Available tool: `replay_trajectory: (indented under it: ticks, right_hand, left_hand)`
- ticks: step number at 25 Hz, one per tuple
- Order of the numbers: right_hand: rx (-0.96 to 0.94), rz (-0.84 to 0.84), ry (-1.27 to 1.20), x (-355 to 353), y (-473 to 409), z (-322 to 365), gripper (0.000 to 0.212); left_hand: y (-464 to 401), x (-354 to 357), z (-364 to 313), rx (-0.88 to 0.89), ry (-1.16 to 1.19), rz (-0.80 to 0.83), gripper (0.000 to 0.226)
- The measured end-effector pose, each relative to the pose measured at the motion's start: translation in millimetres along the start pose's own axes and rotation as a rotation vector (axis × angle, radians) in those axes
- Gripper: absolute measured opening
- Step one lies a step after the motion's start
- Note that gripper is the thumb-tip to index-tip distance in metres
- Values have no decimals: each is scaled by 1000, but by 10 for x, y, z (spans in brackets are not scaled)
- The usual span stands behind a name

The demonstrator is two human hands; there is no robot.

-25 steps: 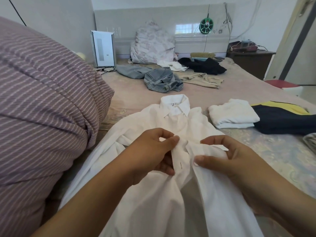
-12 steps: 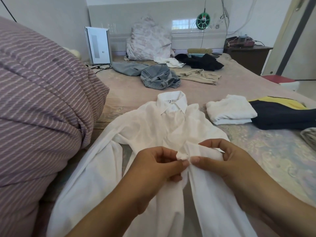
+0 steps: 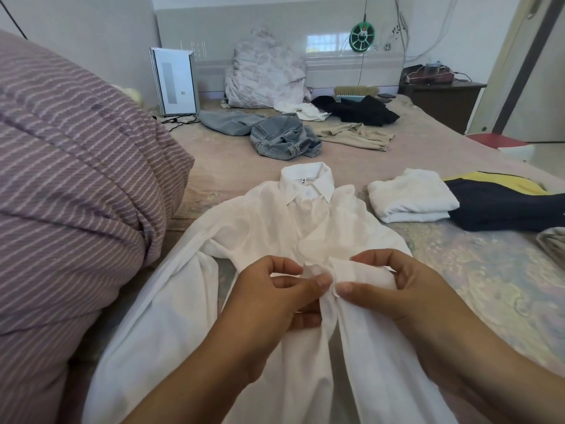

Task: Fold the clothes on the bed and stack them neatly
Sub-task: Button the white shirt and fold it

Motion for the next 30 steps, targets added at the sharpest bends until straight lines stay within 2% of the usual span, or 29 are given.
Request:
replay_trajectory:
  ticks: [5, 10, 14, 19, 30]
  right_hand:
    - [-15, -24, 28, -3, 3, 11, 37]
    - [-32, -55, 88, -17, -4, 3, 34]
    - [-38, -4, 145, 14, 13, -17, 26]
    - [-59, -20, 152, 14, 1, -31, 26]
    - [-51, 24, 128, 4, 2, -35, 25]
  left_hand:
    - [29, -10, -7, 47, -12, 13, 23]
    - [69, -17, 19, 61, 37, 29, 31]
    - [60, 11, 38, 94, 3, 25, 36]
    - [86, 4, 59, 155, 36, 15, 21]
    - [31, -50, 170, 8, 131, 33, 17]
Point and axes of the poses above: each hand's wrist, its own y-axis away from the middle knuckle, its own x-axis out of the palm, z = x × y, the point moved 4 cm from there along -y, towards the middle knuckle, and after that the axes turned 8 degrees about z, right-handed, at the moved point
